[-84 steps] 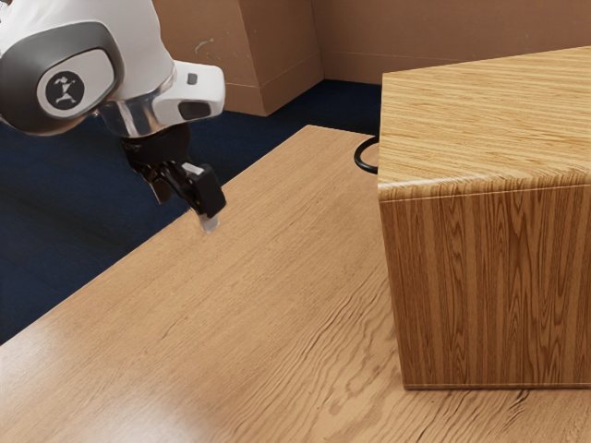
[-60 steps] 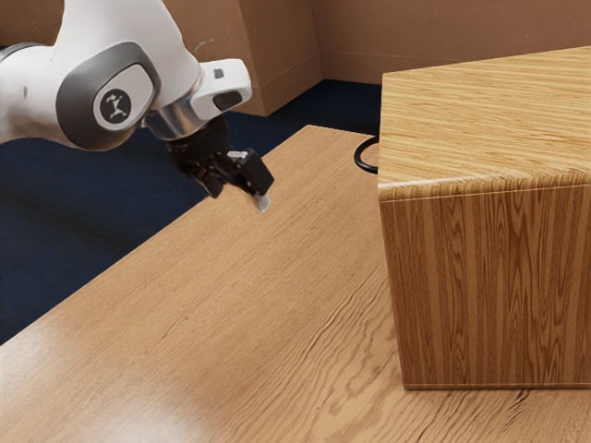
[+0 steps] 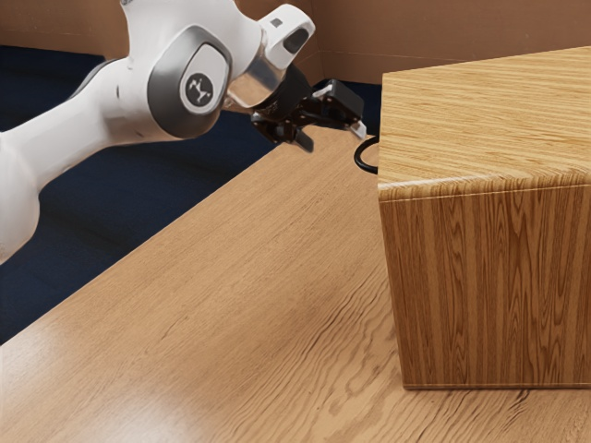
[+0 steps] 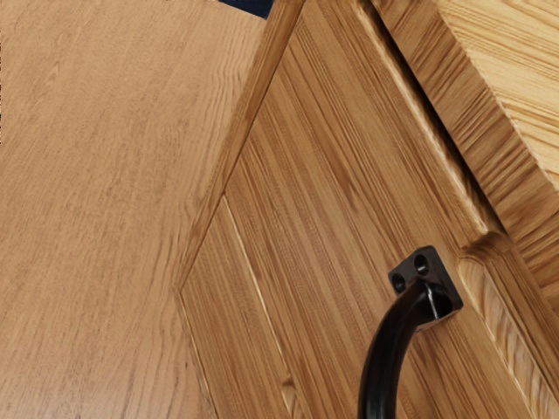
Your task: Pull the drawer handle with one arm to open the drawer
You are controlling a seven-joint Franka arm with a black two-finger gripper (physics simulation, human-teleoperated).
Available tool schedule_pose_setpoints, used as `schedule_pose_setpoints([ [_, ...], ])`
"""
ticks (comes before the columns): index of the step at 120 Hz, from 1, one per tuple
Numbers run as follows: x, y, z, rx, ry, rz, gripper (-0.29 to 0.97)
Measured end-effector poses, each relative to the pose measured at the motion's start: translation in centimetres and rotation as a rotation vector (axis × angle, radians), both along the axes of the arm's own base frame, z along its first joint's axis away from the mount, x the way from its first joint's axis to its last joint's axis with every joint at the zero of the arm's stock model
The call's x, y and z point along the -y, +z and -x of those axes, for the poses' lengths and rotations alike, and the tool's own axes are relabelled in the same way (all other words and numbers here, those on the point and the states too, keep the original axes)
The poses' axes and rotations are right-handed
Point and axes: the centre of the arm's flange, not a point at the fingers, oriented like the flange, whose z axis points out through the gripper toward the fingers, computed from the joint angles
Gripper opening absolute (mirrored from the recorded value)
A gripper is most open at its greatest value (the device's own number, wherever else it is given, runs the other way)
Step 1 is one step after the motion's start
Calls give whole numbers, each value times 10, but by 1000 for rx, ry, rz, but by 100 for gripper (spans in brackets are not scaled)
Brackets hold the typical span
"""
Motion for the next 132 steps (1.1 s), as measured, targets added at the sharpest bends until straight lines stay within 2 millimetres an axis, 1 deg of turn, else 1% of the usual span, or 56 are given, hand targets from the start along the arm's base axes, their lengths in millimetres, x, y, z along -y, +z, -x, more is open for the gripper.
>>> schedule_pose_setpoints([
  [11,-4,-3,-3,2,28,22,68],
  [20,-3,-11,-7,-8,43,34,68],
  [42,-5,-21,-9,-26,76,55,68],
  [55,-7,-32,-11,-46,94,64,68],
  [80,-6,-35,-12,-55,114,78,68],
  [106,-15,-42,-6,-77,142,89,68],
  [132,-33,-38,14,-89,176,105,68],
])
